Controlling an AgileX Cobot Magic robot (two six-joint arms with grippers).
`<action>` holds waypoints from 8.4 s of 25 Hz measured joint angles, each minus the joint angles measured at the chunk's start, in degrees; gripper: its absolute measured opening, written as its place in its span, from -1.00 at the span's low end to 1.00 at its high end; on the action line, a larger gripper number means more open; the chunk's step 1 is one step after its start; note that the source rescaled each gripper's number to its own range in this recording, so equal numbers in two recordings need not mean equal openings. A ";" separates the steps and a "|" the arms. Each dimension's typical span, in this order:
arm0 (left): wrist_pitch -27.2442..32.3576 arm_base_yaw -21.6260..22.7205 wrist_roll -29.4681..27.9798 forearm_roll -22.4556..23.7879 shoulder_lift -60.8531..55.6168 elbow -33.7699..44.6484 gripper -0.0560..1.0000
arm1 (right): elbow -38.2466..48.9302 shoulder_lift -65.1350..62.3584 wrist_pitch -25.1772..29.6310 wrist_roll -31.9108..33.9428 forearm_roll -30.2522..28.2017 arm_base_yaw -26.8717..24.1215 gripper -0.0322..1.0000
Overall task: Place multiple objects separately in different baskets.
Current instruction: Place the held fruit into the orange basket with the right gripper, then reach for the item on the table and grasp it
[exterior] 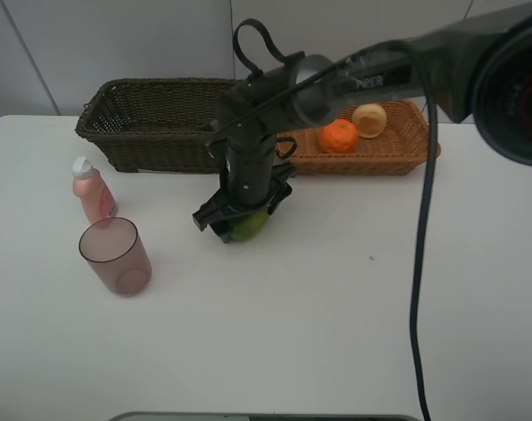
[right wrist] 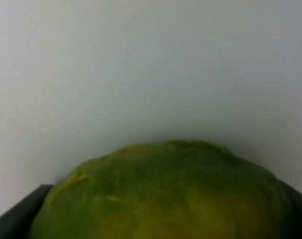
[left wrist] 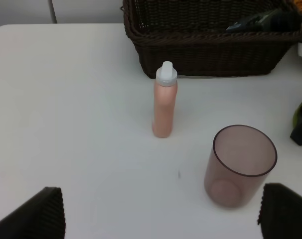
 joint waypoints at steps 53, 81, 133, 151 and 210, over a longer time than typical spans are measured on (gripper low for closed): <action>0.00 0.00 0.00 0.00 0.00 0.00 1.00 | 0.10 -9.39 -6.97 0.18 -2.12 -33.87 0.46; 0.00 0.00 0.00 0.00 0.00 0.00 1.00 | 0.10 -13.69 -4.73 0.18 -1.17 -28.73 0.86; 0.00 0.00 0.00 0.00 0.00 0.00 1.00 | 62.45 -129.70 19.44 -17.80 11.18 -35.98 0.86; 0.00 0.00 0.00 0.00 0.00 0.00 1.00 | 64.91 -130.05 11.75 -17.76 11.18 -40.95 0.86; -12.67 -0.28 -0.61 0.43 75.06 -25.82 1.00 | 65.26 -132.25 11.71 -17.76 11.18 -48.63 0.86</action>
